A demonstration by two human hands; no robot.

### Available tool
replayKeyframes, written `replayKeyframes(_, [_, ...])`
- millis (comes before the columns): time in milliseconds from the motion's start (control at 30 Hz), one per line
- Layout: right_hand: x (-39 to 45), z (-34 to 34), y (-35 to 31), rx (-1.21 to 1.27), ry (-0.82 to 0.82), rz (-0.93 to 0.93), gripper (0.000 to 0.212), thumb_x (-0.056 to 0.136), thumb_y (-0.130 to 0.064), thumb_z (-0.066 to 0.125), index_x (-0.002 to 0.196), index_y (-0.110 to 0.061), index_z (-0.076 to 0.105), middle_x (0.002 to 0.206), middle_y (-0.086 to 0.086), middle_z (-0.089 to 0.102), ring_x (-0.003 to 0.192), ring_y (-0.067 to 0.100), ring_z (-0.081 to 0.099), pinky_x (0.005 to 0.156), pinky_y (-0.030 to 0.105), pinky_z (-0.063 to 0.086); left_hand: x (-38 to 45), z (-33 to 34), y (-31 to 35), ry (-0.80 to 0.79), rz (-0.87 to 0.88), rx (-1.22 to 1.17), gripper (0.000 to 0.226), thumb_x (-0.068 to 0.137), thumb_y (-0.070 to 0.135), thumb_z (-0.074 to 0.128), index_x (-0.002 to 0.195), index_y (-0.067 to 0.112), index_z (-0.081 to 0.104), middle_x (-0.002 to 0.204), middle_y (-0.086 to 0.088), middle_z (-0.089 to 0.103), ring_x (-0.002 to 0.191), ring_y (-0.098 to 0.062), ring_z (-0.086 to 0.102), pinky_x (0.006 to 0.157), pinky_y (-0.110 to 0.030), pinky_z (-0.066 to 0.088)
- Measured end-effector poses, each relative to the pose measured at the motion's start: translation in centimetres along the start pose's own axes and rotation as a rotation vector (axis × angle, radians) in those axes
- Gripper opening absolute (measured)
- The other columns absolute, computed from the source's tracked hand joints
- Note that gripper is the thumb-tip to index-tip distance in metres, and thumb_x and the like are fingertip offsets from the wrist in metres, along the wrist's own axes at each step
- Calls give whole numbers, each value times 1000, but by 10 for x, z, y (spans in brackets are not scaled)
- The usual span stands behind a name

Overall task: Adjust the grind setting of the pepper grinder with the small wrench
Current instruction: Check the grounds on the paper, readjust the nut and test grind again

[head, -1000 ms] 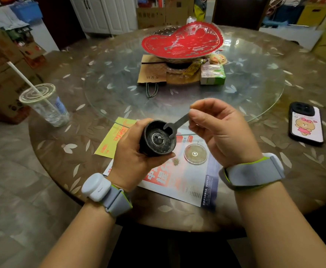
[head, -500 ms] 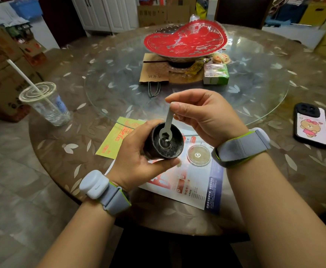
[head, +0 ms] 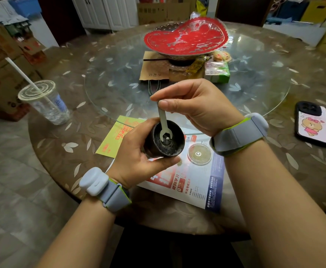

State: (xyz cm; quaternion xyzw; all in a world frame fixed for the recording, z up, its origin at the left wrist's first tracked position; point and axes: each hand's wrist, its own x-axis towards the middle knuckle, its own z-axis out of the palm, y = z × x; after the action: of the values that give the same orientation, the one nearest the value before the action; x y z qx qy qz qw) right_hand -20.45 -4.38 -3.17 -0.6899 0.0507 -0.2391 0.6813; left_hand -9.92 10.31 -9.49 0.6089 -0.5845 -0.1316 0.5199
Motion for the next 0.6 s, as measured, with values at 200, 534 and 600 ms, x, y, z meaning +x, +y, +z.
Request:
replayKeyframes(200, [2, 1, 4, 8, -40, -9, 17, 78, 6, 66, 90, -5, 71, 77, -6, 75, 77, 7, 67, 77, 19, 50, 0, 0, 0, 3, 17, 6, 70, 70, 55, 76, 125, 21, 52, 115, -4, 64, 108, -21, 63, 92, -46, 53])
replayKeyframes(534, [-9, -2, 14, 49, 107, -27, 15, 80, 6, 66, 91, -4, 70, 75, -6, 73, 72, 5, 65, 70, 16, 49, -1, 0, -1, 23, 51, -1, 60, 69, 38, 79, 120, 15, 54, 110, -2, 63, 102, -23, 62, 87, -44, 53])
replayKeyframes(600, [-12, -1, 15, 52, 125, -28, 15, 81, 6, 65, 91, -4, 69, 75, -6, 73, 72, 5, 65, 70, 17, 49, -1, 1, 0, 19, 48, 12, 61, 69, 38, 79, 119, 13, 55, 110, -4, 63, 102, -23, 62, 87, -45, 53])
